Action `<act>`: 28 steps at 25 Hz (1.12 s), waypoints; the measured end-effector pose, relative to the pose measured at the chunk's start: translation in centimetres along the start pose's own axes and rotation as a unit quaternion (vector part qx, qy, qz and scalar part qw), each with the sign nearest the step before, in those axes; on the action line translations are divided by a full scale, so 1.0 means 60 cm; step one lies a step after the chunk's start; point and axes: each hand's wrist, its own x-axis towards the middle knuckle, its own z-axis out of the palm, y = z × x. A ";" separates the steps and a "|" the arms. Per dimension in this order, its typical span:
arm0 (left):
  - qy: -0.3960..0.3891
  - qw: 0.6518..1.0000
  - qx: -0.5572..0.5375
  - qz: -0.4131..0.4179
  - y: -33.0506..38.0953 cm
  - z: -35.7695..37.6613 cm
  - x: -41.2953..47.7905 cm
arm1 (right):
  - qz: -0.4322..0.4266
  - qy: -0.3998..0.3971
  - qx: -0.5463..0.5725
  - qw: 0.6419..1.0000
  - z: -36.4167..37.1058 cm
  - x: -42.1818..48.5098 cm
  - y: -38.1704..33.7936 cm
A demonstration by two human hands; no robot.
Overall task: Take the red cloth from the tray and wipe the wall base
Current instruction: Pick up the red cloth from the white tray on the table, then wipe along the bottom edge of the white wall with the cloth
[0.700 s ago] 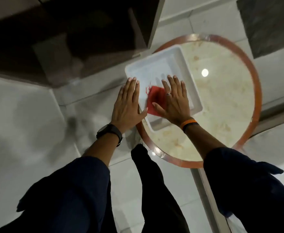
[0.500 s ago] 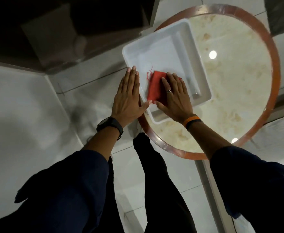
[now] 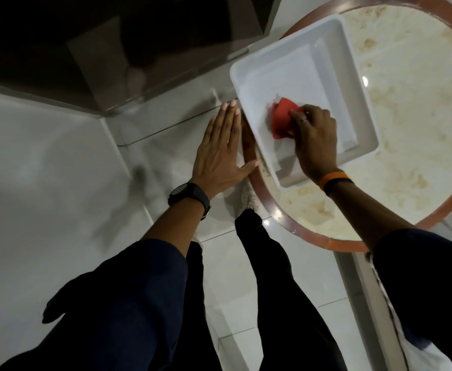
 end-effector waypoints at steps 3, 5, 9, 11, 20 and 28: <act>0.008 1.000 0.019 -0.016 -0.076 -0.002 -0.040 | 0.025 0.123 0.091 0.988 -0.003 -0.022 -0.090; 0.003 0.999 0.021 -0.035 -0.140 0.014 -0.084 | 0.026 0.165 0.225 0.960 0.017 -0.053 -0.177; -0.113 0.989 0.049 -0.076 -0.277 0.116 -0.195 | 0.068 0.053 0.376 0.922 0.168 -0.132 -0.336; -0.215 0.966 0.092 -0.111 -0.362 0.203 -0.251 | 0.114 -0.062 0.423 0.897 0.313 -0.161 -0.404; -0.413 0.844 0.314 -0.138 -0.587 0.447 -0.256 | 0.294 -0.345 0.505 0.735 0.857 -0.148 -0.578; -0.464 0.776 0.412 -0.111 -0.661 0.495 -0.127 | 0.171 -0.448 0.513 0.712 0.986 0.011 -0.708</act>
